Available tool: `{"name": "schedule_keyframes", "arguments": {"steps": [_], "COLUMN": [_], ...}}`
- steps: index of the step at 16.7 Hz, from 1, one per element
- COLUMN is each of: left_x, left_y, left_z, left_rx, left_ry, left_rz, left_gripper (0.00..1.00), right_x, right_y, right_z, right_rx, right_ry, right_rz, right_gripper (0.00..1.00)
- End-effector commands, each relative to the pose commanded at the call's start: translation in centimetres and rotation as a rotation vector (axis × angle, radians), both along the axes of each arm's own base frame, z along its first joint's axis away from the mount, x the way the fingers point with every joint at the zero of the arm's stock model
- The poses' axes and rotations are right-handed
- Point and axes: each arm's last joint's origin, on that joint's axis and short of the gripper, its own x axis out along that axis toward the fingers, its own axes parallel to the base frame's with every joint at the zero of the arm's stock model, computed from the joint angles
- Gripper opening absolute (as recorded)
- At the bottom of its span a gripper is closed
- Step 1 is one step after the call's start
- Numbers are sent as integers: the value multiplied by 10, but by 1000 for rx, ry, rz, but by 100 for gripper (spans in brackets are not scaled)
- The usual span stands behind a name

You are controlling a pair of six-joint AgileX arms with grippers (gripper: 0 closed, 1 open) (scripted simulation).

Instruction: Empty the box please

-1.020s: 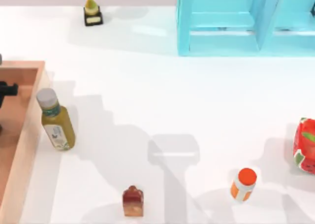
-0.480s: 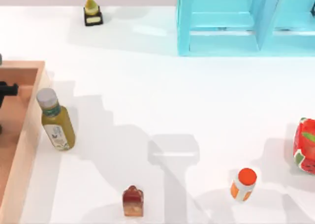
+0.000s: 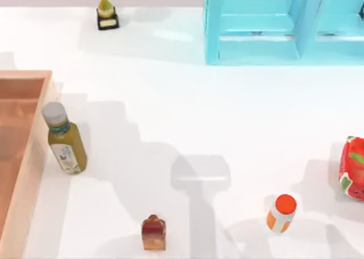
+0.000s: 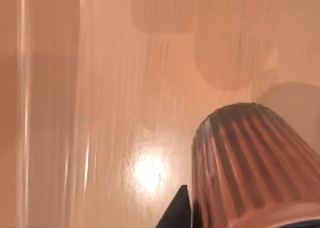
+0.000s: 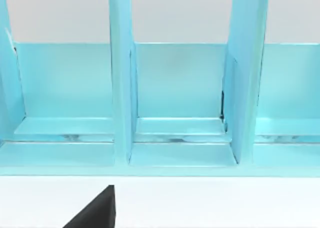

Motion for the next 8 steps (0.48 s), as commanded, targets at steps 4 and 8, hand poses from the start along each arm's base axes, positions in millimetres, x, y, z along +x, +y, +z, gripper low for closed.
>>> {"name": "schedule_keyframes", "arguments": {"steps": [4,8], "left_x": [-3,-12], "left_y": [-6,-31], "left_z": [44,67], "left_rx": [-11,-39], "left_ry": [19,115], "left_rz": [-17,-93], "left_gripper": [0,0], "right_x": [0,0], "right_y": [0,0], "right_z": [0,0], "right_rx": [0,0], "right_ry": [0,0], "right_rz": [0,0], "right_gripper": [100,100]}}
